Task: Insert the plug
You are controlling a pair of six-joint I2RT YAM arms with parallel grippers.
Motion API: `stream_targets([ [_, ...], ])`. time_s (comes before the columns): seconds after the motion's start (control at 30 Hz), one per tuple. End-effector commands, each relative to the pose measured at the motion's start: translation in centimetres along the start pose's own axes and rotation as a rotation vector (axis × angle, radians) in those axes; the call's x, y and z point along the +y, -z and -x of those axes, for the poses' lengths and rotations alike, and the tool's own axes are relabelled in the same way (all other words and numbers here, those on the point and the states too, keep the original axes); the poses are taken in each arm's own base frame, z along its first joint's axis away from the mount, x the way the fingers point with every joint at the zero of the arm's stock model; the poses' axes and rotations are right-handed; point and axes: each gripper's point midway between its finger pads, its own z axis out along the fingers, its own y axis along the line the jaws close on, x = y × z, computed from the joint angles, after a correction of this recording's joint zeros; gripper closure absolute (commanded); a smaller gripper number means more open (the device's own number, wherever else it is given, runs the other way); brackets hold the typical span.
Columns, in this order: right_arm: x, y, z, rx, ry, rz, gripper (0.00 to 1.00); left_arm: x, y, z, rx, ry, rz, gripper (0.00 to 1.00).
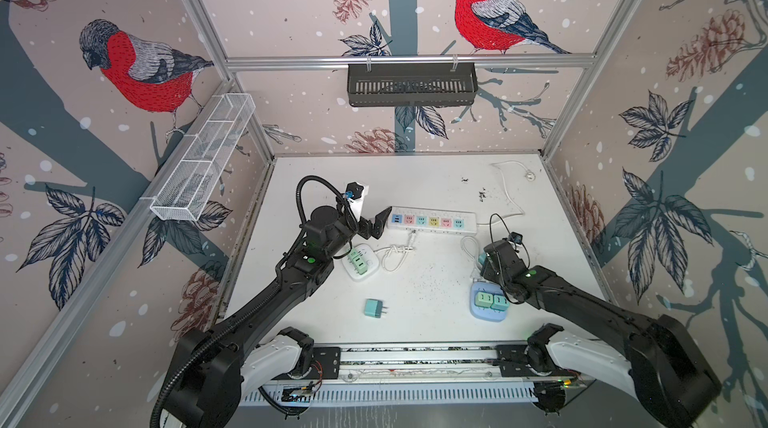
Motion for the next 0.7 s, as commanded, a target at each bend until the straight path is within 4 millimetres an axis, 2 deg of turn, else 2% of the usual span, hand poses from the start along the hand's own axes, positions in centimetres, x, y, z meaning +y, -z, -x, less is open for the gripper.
stream_targets([
  [0.0, 0.1, -0.6, 0.7, -0.006, 0.024, -0.035, 0.29, -0.2, -0.1, 0.7, -0.018, -0.026, -0.014, 0.02],
  [0.1, 0.6, -1.3, 1.6, -0.006, 0.027, -0.046, 0.28, -0.2, 0.0, 0.9, -0.020, -0.029, -0.014, 0.02],
  [0.3, -0.7, -3.1, 2.7, 0.036, -0.028, -0.077, 0.30, -0.1, 0.1, 0.7, -0.019, -0.032, -0.006, 0.01],
  [0.5, -1.1, -2.4, 4.8, -0.016, -0.074, -0.058, 0.29, -0.2, 0.2, 0.8, -0.018, -0.036, -0.012, 0.01],
  [0.67, -1.4, -2.3, 5.4, -0.024, -0.085, -0.067, 0.25, -0.2, 0.2, 0.8, -0.024, -0.037, -0.011, 0.02],
])
